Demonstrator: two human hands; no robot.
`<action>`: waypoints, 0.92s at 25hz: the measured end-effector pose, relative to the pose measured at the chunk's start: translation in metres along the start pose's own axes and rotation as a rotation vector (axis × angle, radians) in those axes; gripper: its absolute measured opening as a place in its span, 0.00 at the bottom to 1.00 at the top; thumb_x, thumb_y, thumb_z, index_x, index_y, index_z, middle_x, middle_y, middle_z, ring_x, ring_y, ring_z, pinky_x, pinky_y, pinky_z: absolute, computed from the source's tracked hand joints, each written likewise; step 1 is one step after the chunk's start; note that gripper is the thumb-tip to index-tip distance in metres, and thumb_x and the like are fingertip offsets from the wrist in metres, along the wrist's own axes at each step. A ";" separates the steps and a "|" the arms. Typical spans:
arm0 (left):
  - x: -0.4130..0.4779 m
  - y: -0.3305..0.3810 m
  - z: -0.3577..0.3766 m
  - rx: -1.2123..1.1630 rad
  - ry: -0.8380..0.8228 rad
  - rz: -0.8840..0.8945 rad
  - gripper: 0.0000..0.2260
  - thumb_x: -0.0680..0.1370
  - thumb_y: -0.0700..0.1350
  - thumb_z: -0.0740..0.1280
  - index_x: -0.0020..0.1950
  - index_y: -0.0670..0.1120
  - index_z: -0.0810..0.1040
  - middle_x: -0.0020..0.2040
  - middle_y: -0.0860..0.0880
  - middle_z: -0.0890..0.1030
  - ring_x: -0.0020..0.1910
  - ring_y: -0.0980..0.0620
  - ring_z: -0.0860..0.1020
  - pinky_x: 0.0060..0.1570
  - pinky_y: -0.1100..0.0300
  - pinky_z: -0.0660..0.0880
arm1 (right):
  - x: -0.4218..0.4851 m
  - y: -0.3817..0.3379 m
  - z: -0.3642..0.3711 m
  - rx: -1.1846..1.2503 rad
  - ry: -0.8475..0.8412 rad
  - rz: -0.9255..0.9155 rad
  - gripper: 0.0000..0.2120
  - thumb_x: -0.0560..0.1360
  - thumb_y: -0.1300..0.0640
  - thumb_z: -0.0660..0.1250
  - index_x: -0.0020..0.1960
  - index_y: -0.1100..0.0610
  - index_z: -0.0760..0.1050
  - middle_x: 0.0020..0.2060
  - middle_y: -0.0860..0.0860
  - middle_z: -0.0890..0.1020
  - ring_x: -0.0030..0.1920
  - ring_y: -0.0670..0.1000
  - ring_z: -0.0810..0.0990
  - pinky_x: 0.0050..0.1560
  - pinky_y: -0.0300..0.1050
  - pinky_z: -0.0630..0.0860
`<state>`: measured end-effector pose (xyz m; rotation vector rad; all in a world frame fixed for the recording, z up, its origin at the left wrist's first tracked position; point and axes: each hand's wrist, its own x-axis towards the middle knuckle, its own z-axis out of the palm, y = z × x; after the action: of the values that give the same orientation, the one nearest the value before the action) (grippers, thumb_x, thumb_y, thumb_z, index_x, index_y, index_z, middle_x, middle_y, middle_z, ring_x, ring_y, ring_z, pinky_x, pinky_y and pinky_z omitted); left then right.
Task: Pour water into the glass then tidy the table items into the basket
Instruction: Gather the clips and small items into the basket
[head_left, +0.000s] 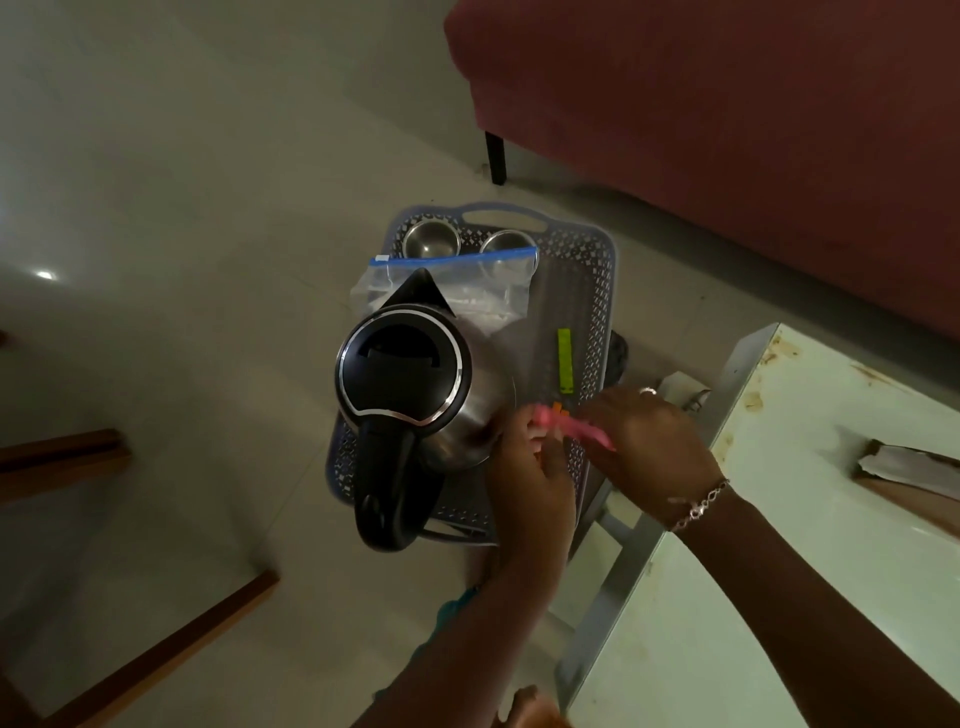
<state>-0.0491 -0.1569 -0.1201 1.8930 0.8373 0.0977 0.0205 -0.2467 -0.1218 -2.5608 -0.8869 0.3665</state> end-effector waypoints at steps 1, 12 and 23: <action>-0.002 -0.003 0.001 0.000 -0.011 -0.010 0.12 0.78 0.37 0.62 0.61 0.40 0.73 0.51 0.50 0.78 0.51 0.55 0.76 0.48 0.71 0.71 | 0.008 -0.003 -0.004 0.128 0.030 0.152 0.11 0.74 0.53 0.64 0.38 0.58 0.79 0.34 0.53 0.81 0.34 0.55 0.80 0.34 0.45 0.77; 0.010 -0.062 0.020 0.427 -0.330 -0.207 0.17 0.80 0.45 0.58 0.68 0.44 0.66 0.65 0.44 0.72 0.64 0.48 0.70 0.65 0.54 0.66 | 0.115 -0.021 0.024 0.168 -0.114 0.736 0.15 0.79 0.60 0.54 0.55 0.67 0.75 0.53 0.64 0.80 0.56 0.63 0.78 0.53 0.52 0.74; 0.012 -0.071 0.031 0.405 -0.388 -0.166 0.21 0.77 0.44 0.63 0.70 0.47 0.65 0.67 0.45 0.71 0.67 0.46 0.68 0.67 0.51 0.65 | 0.119 -0.010 0.054 0.026 -0.178 0.759 0.13 0.78 0.65 0.54 0.60 0.67 0.70 0.56 0.63 0.79 0.57 0.64 0.77 0.52 0.55 0.76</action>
<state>-0.0626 -0.1571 -0.1970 2.1088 0.7781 -0.5631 0.0862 -0.1477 -0.1783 -2.7776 0.0865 0.8158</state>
